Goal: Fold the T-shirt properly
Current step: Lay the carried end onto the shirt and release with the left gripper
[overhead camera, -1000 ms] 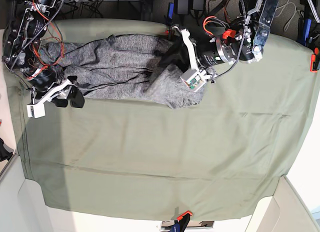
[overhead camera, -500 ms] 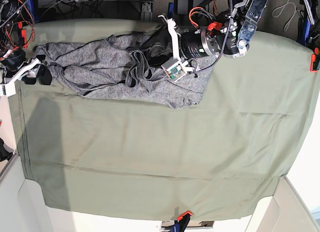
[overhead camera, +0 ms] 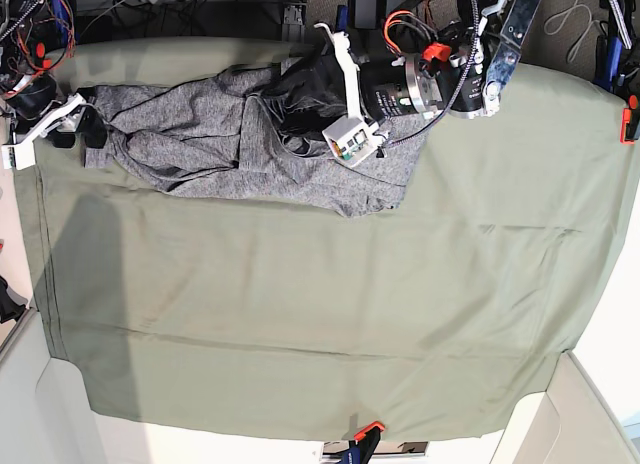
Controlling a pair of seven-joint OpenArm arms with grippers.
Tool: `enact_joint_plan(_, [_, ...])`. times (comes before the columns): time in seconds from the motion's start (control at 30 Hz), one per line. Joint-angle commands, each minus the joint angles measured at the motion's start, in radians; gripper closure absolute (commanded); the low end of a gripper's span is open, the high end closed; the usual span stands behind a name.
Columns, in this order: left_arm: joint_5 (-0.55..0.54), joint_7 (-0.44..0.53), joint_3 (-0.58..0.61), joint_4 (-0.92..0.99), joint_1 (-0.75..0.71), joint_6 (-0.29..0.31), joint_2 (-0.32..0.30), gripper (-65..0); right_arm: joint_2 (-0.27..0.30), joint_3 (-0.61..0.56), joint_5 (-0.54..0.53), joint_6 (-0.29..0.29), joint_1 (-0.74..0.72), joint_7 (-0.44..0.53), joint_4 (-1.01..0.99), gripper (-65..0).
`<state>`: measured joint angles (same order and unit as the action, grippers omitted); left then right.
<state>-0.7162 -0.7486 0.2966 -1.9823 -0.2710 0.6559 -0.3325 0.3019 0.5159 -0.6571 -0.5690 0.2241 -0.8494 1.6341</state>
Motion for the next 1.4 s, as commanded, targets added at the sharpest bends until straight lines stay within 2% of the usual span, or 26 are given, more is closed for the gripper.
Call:
enact_joint_plan(0.0, [-0.022,0.018,-0.016,-0.021,0.008,0.014,-0.003,-35.2,0.016,0.005,0.008,-0.007,-0.005,0.03,0.007,-38.0])
enact_joint_plan(0.2, [-0.121,-0.011,-0.146,-0.049,0.006,0.042,-0.002,-35.2,0.016,0.005,0.055,-0.003,-0.005,0.049,-0.031,-38.0])
enact_joint_plan(0.3, [-0.103,-0.011,-0.217,-0.051,0.007,0.042,-0.002,-33.2,0.016,0.005,0.055,-0.003,-0.005,0.049,-0.044,-38.0])
enact_joint_plan(0.33, [-0.078,-0.01,-0.238,-0.049,0.007,0.042,-0.003,-28.8,0.016,0.005,0.054,-0.003,-0.005,0.05,-0.047,-38.0])
enact_joint_plan(0.43, [-0.036,-0.011,-0.288,-0.032,0.002,0.042,-0.003,-6.2,0.016,0.005,0.027,-0.003,-0.005,0.05,-0.049,-38.0])
enact_joint_plan(0.47, [-0.032,-0.011,-0.296,-0.026,-0.003,0.042,-0.003,-1.4,0.016,0.005,0.014,-0.003,-0.006,0.054,-0.049,-38.0])
enact_joint_plan(0.5, [-0.026,-0.01,-0.298,-0.02,-0.011,0.042,-0.003,0.0,0.016,0.005,0.002,-0.003,-0.008,0.057,-0.049,-38.0])
enact_joint_plan(0.6, [0.024,0.005,-0.297,-0.019,-0.053,0.042,-0.003,0.0,0.016,0.005,-0.002,-0.003,-0.011,0.061,-0.049,-38.0])
enact_joint_plan(0.7, [0.149,0.041,-0.297,-0.015,-0.091,0.042,-0.003,0.0,0.016,0.005,-0.001,-0.003,-0.01,0.06,-0.049,-38.0])
enact_joint_plan(0.73, [0.169,0.05,-0.297,-0.011,-0.098,0.022,-0.003,0.0,0.016,0.005,-0.001,-0.003,-0.01,0.06,-0.049,-38.0])
enact_joint_plan(0.93, [0.23,0.066,-0.297,0.025,-0.1,0.01,-0.003,0.0,0.016,0.005,-0.002,-0.003,-0.01,0.057,-0.049,-38.0])
enact_joint_plan(1.13, [0.243,0.088,-0.274,0.121,-0.1,0.009,-0.003,0.0,0.016,0.005,-0.002,-0.003,-0.01,0.056,-0.049,-38.0])
enact_joint_plan(1.37, [0.238,0.095,-0.208,0.079,-0.095,0.007,0.006,0.0,0.016,0.005,-0.006,-0.003,-0.011,0.057,-0.049,-38.0])
